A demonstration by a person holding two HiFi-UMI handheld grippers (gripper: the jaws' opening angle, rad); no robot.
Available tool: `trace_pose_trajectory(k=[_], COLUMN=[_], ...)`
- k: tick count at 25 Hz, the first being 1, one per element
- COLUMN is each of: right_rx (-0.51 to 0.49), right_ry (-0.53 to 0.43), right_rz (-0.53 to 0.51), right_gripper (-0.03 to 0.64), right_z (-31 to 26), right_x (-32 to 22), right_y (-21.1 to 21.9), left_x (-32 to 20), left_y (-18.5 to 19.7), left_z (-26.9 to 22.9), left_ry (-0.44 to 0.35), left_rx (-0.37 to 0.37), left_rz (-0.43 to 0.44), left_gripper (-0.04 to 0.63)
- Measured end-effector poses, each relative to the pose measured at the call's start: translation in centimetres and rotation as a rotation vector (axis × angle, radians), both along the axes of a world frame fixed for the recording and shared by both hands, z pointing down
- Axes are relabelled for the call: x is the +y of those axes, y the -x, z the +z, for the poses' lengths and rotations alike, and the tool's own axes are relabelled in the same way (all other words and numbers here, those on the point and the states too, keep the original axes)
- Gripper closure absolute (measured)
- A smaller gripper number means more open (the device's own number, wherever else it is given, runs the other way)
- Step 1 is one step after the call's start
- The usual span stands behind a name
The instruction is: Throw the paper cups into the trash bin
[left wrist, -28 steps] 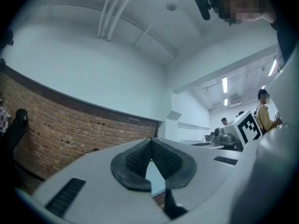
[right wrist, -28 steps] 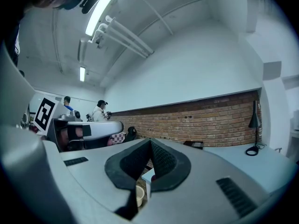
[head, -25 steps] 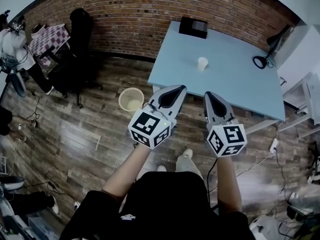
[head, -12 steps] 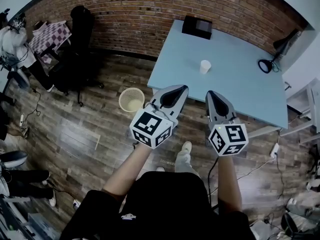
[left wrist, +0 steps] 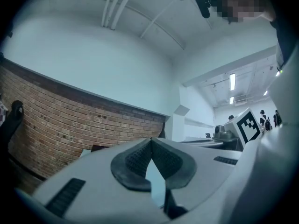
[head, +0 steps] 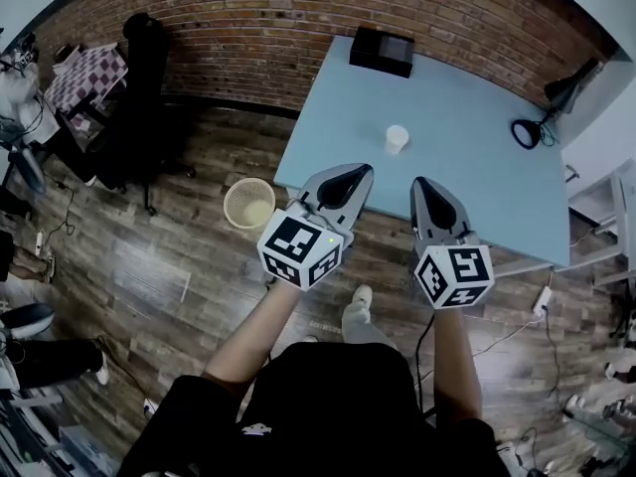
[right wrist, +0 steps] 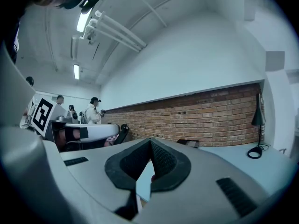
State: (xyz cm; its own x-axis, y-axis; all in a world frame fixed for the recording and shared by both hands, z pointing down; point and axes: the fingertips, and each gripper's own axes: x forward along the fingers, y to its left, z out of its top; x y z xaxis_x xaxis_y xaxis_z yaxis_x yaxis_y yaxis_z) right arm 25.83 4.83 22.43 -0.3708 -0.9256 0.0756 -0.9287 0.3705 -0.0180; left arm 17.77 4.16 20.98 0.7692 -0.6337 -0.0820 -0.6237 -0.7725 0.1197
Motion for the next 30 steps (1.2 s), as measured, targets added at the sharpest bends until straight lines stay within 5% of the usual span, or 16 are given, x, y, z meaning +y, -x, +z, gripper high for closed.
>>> trace_pose_trajectory(k=[30], right_rx=[-0.065], right_ry=[0.024], right_rz=[-0.133], right_gripper=[0.617], right_z=[0.5], right_x=[-16.1], right_y=[-9.6], left_x=[-15.0], left_y=[-8.9], left_z=[-0.1], left_ry=[0.008], left_rx=[-0.067], left_rz=[-0.150], left_gripper=[0.594])
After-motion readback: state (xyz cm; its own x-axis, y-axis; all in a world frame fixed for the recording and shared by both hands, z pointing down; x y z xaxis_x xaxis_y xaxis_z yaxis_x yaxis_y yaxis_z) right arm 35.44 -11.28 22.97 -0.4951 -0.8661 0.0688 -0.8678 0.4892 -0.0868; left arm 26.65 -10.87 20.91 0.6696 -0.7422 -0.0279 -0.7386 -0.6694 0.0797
